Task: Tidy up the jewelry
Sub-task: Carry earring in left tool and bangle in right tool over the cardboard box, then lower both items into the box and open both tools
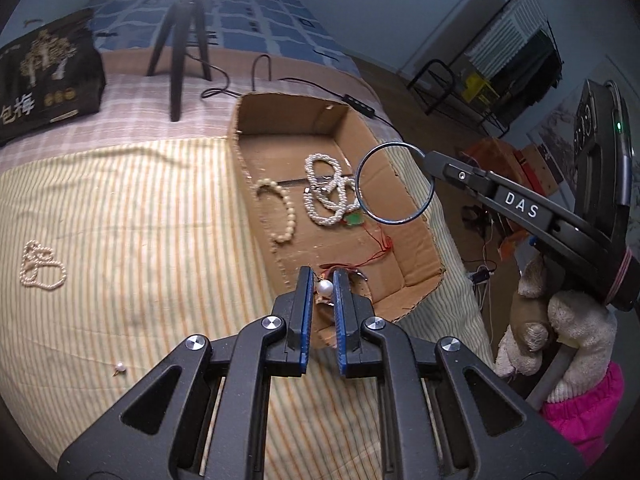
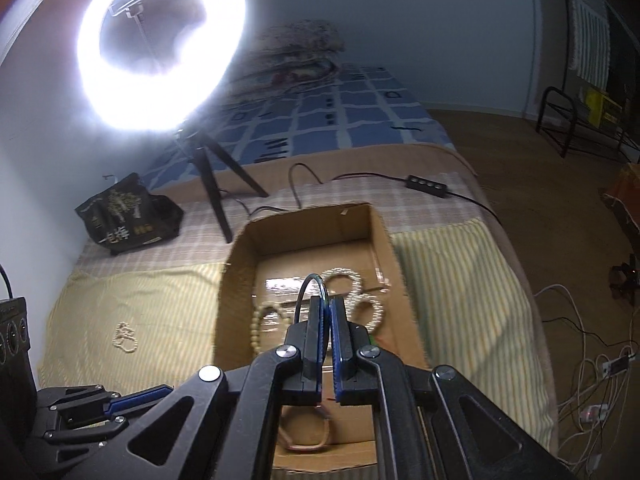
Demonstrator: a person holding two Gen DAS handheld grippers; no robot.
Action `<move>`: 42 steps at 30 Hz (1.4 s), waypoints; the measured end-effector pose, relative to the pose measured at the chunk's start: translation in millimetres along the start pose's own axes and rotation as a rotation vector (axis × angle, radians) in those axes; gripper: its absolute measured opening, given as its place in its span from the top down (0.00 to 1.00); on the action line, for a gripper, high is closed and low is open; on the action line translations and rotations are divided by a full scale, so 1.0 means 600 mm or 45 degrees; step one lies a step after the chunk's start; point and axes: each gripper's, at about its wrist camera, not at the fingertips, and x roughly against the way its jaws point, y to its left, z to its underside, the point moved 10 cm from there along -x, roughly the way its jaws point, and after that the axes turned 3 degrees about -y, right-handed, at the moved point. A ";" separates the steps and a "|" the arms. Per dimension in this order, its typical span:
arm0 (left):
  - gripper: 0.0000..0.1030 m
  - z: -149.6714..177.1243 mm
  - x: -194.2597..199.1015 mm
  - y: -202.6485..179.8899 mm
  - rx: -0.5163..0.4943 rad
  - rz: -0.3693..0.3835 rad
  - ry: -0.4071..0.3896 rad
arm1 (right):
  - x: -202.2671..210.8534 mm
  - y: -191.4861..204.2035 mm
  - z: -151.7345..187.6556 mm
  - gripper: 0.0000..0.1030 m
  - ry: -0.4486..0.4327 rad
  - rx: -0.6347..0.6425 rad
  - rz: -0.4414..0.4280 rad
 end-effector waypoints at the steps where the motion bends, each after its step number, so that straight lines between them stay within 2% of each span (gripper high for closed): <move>1: 0.92 0.001 -0.006 -0.004 -0.005 0.002 0.005 | -0.002 -0.005 0.000 1.00 0.000 -0.004 0.004; 12: 0.92 0.006 -0.042 -0.031 -0.126 -0.085 -0.009 | -0.015 -0.039 -0.012 1.00 -0.023 -0.035 0.024; 16: 0.92 0.006 -0.046 -0.040 -0.179 -0.114 -0.024 | -0.026 -0.035 -0.018 1.00 -0.032 -0.032 0.011; 27: 0.92 0.004 -0.061 -0.044 -0.213 -0.141 -0.034 | -0.050 -0.011 -0.023 0.97 -0.032 0.020 -0.014; 28: 0.92 0.003 -0.061 -0.044 -0.212 -0.143 -0.035 | -0.050 -0.010 -0.023 0.94 -0.033 0.025 -0.017; 30: 0.92 0.002 -0.060 -0.043 -0.216 -0.149 -0.038 | -0.047 -0.011 -0.025 0.67 -0.045 0.030 -0.002; 31: 0.92 0.002 -0.061 -0.043 -0.222 -0.153 -0.033 | -0.045 -0.013 -0.028 0.64 -0.061 0.031 0.013; 32: 0.92 0.003 -0.061 -0.043 -0.226 -0.155 -0.027 | -0.044 -0.015 -0.029 0.57 -0.065 0.029 0.022; 33: 0.85 0.004 -0.062 -0.043 -0.231 -0.159 -0.022 | -0.044 -0.017 -0.030 0.46 -0.064 0.026 0.025; 34: 0.65 0.004 -0.062 -0.043 -0.234 -0.163 -0.022 | -0.044 -0.018 -0.030 0.40 -0.063 0.022 0.026; 36: 0.41 0.002 -0.056 -0.046 -0.250 -0.173 -0.053 | -0.039 -0.022 -0.034 0.23 -0.090 0.023 0.060; 37: 0.37 0.000 -0.052 -0.048 -0.263 -0.184 -0.076 | -0.037 -0.024 -0.036 0.20 -0.101 0.027 0.073; 39: 0.35 -0.003 -0.047 -0.051 -0.282 -0.197 -0.093 | -0.031 -0.025 -0.041 0.07 -0.128 0.049 0.116; 42: 0.27 -0.005 -0.044 -0.050 -0.279 -0.207 -0.100 | -0.026 -0.025 -0.045 0.02 -0.144 0.063 0.138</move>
